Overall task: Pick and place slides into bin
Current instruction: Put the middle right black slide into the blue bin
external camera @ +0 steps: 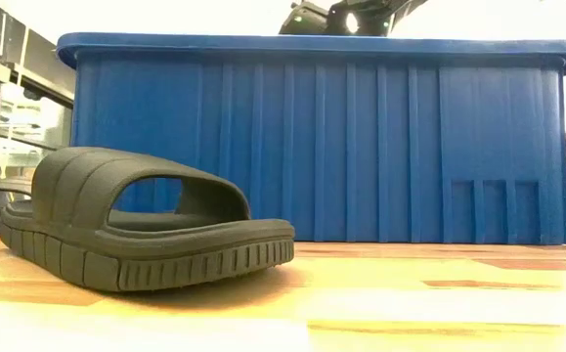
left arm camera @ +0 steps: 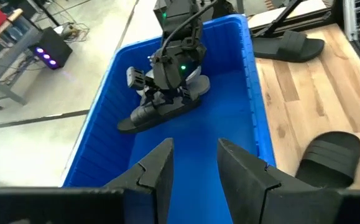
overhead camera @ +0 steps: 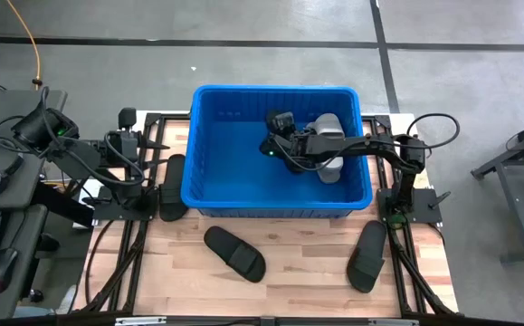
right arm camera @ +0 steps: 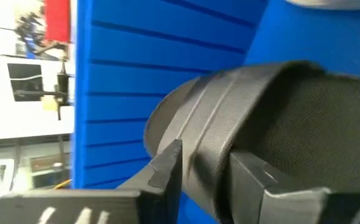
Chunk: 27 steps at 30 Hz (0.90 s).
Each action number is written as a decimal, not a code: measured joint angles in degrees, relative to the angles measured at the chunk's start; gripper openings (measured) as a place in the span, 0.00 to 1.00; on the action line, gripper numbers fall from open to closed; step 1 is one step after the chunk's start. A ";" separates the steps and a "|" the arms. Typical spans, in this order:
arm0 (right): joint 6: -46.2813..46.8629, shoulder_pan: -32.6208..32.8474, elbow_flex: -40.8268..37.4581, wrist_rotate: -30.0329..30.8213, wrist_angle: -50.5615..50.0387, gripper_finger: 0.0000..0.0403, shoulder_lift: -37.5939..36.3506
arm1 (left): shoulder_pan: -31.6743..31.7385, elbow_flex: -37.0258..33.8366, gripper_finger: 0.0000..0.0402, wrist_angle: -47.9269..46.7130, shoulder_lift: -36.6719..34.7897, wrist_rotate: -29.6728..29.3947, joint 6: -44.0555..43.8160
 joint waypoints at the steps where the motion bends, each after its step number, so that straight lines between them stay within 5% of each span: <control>1: 0.24 0.14 0.00 -0.69 -0.95 0.24 0.00 | -0.02 0.00 0.28 -0.02 -0.02 0.34 0.02; 20: -2.36 0.10 0.02 -14.10 -10.01 0.21 -0.13 | -0.01 0.00 0.28 -2.93 -0.02 2.51 1.05; 27: -3.31 -0.25 0.02 -13.49 -10.68 0.21 -0.24 | 0.00 0.00 0.28 -3.02 -0.02 2.51 1.07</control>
